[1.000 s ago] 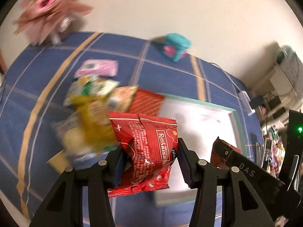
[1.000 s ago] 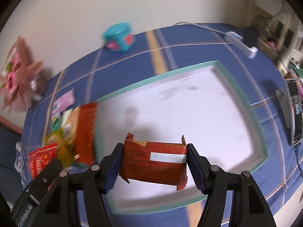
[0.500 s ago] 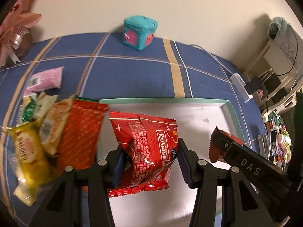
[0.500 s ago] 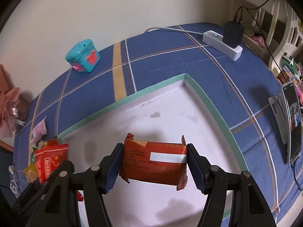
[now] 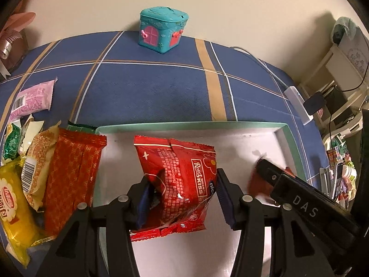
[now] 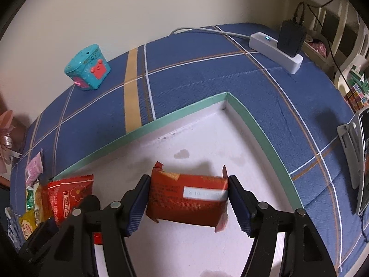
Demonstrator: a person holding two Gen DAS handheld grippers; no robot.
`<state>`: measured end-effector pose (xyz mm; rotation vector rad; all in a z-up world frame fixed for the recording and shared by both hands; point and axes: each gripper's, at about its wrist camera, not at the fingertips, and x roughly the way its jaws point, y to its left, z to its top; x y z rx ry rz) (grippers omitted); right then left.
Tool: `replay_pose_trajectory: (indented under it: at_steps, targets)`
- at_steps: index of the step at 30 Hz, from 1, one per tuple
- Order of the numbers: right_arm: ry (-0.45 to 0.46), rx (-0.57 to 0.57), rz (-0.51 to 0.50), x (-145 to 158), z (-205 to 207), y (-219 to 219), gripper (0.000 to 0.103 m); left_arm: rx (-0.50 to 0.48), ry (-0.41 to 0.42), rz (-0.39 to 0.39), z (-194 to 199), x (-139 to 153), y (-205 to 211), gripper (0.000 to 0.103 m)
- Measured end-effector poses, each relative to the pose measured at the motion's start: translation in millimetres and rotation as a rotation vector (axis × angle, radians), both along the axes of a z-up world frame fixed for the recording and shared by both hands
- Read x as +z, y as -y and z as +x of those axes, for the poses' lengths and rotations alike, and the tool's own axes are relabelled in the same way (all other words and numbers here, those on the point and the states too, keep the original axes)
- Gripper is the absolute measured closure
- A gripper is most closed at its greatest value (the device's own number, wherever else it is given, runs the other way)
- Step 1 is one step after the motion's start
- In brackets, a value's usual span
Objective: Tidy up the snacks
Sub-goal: 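Open the left gripper releasing the red bag while the right gripper releases the cake into the tray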
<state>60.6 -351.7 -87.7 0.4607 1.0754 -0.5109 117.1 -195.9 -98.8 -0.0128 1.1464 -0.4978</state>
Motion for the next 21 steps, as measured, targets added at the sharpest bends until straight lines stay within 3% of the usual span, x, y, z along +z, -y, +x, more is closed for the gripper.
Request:
replay_pose_trajectory:
  at_steps: [9, 15, 17, 19, 21]
  targets:
    - [0.042, -0.034, 0.034, 23, -11, 4, 0.031, -0.002, 0.04, -0.008, -4, 32, -7, 0.044]
    - [0.04, -0.033, 0.041, 31, -18, 2, 0.03, 0.035, 0.06, 0.074, -5, 37, -21, 0.028]
    - [0.04, -0.028, 0.041, 31, -18, 2, 0.014, 0.061, 0.062, 0.092, -4, 36, -27, 0.009]
    - [0.041, -0.023, 0.042, 30, -19, 0, 0.003, 0.088, 0.063, 0.115, -2, 34, -33, 0.006]
    - [0.04, -0.021, 0.045, 29, -20, 0, 0.0, 0.107, 0.055, 0.132, 1, 31, -39, 0.006]
